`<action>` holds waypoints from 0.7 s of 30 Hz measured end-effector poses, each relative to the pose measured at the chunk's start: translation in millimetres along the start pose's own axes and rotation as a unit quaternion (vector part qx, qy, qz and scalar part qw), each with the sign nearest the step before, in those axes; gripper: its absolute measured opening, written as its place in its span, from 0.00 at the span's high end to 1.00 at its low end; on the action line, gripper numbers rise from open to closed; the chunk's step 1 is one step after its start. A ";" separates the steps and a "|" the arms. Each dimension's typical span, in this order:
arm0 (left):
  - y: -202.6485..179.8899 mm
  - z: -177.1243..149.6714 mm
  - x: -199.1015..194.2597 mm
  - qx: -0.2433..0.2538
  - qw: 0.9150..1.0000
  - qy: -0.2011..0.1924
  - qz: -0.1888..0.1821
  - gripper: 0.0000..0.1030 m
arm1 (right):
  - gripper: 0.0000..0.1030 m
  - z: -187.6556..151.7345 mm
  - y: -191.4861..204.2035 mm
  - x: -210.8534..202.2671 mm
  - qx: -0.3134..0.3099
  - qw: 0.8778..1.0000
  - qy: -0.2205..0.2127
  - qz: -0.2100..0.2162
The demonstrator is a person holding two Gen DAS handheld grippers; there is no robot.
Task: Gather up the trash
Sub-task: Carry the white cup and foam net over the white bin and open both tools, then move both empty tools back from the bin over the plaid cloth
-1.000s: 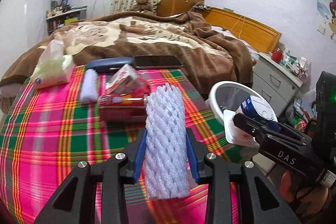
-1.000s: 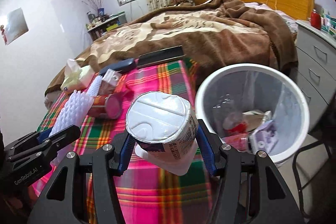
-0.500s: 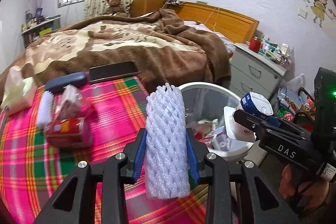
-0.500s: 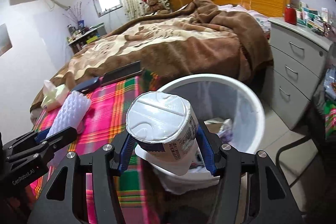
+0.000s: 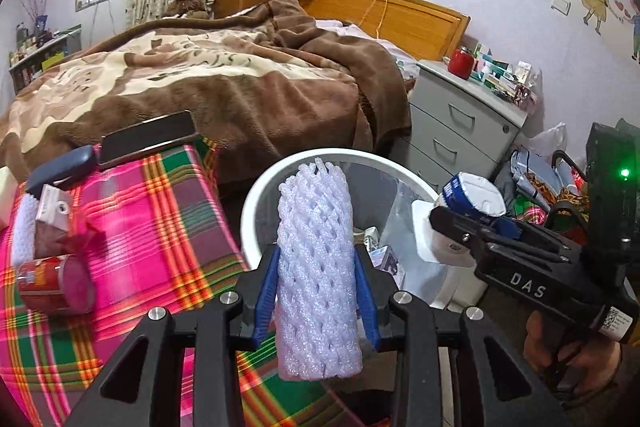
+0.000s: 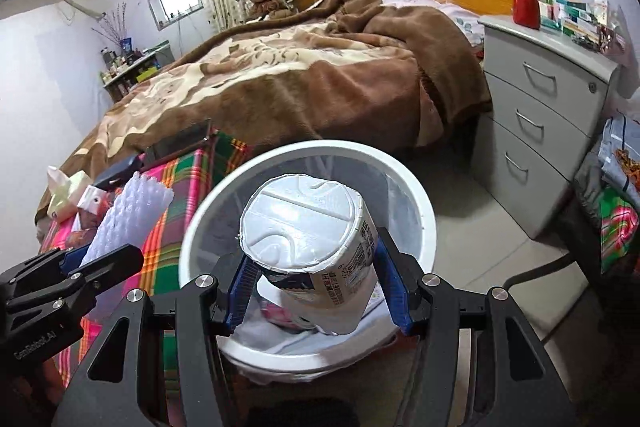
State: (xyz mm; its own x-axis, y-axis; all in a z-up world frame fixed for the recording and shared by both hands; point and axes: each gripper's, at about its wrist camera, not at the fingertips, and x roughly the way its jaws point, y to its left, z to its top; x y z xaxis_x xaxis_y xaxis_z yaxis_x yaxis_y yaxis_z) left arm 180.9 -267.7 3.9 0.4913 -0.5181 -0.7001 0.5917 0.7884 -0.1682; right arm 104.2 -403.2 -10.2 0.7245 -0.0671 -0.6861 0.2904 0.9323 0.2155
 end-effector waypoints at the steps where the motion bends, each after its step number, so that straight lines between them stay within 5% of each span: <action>1: -1.5 0.9 3.5 0.000 1.000 0.002 0.000 0.65 | 0.44 -0.2 -2.6 2.2 0.000 1.000 0.003 -0.001; 7: -7.3 1.9 23.1 -0.001 1.000 0.016 -0.003 0.64 | 0.44 0.0 -13.4 12.8 -0.014 1.000 0.025 -0.006; 12: -7.8 1.0 30.3 -0.006 1.000 0.019 0.001 0.46 | 0.43 -0.7 -21.5 18.0 -0.005 0.999 0.040 -0.005; 21: -5.5 -0.1 24.2 -0.011 1.000 0.013 -0.004 0.45 | 0.35 0.3 -22.9 12.7 0.002 1.000 0.029 0.000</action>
State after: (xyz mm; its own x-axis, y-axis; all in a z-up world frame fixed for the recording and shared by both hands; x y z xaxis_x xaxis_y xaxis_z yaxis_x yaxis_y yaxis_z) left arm 189.4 -284.5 -12.2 0.4693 -0.5158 -0.7167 0.5808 0.7917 -0.1896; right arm 106.9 -425.6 -23.7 0.6865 -0.0465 -0.7256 0.2939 0.9305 0.2185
